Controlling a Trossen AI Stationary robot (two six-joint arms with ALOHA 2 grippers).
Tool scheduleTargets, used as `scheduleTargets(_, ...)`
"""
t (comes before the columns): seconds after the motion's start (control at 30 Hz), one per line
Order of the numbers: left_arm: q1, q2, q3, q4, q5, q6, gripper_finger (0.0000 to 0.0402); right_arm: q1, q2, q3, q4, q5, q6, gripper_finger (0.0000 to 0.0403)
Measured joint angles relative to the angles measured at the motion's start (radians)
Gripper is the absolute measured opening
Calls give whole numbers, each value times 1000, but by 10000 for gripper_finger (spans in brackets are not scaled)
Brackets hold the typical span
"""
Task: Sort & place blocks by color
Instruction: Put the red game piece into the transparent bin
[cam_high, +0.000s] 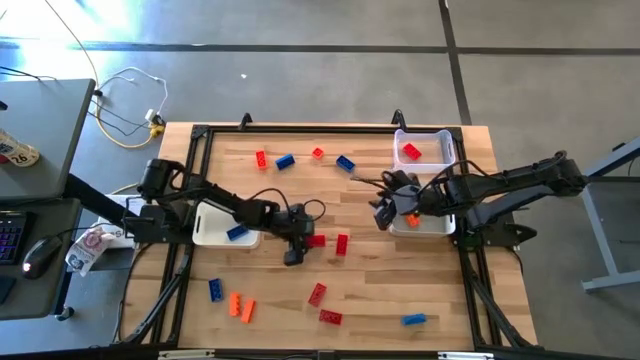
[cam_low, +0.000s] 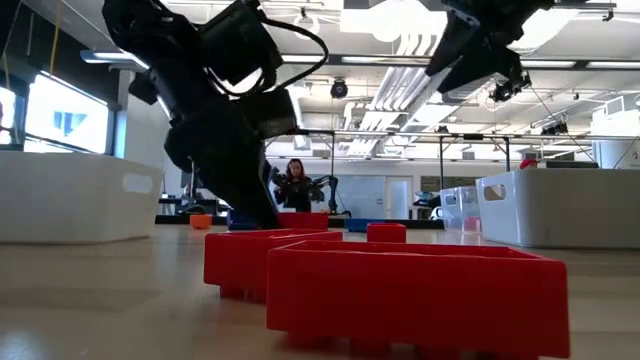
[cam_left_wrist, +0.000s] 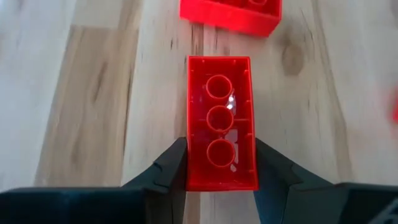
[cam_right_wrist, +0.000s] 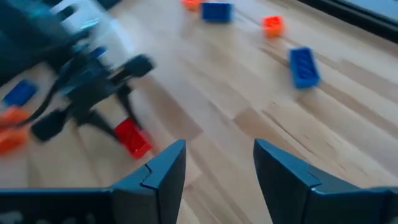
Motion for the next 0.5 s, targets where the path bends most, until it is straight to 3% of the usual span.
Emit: scheduleTargets(0.5, 100, -195, 3, 11, 237, -4, 110, 1, 1, 0, 226, -198, -533, 174)
